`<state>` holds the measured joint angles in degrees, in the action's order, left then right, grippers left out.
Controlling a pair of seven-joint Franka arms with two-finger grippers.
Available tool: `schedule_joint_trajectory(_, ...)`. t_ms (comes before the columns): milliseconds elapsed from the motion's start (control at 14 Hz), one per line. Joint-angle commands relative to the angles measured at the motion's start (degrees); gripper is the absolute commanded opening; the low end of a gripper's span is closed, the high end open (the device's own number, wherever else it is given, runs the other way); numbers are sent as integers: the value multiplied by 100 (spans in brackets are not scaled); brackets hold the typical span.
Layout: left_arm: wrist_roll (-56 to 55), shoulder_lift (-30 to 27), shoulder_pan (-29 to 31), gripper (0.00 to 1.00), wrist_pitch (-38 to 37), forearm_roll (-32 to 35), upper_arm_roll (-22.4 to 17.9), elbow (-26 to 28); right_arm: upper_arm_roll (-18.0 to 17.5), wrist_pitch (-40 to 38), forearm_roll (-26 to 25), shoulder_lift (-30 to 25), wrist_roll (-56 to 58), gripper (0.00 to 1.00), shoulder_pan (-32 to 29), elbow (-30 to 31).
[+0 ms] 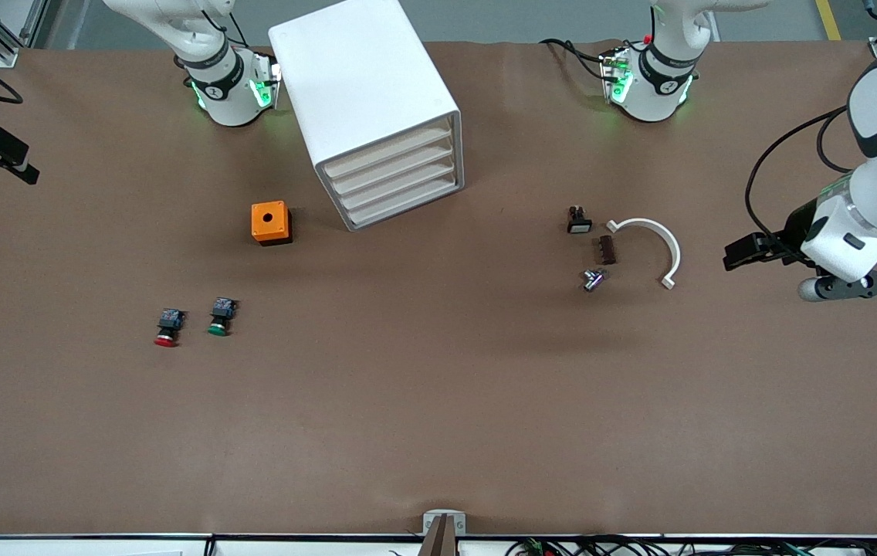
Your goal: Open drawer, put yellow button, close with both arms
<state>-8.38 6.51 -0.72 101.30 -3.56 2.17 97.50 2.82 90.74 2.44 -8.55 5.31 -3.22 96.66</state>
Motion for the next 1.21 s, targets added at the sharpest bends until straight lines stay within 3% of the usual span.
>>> schedule_joint_trajectory(0, 170, -264, 213, 100, -111, 101, 135, 147, -27, 31, 90, -94, 93, 100, -64, 82)
schedule_joint_trajectory(285, 302, -475, 608, 100, -163, 101, 460, 129, -27, 23, 90, -94, 93, 100, -64, 82)
schedule_joint_trajectory(1139, 407, -1152, 591, 100, -700, 260, 390, -55, -19, -118, -111, -94, 120, 100, -64, 73)
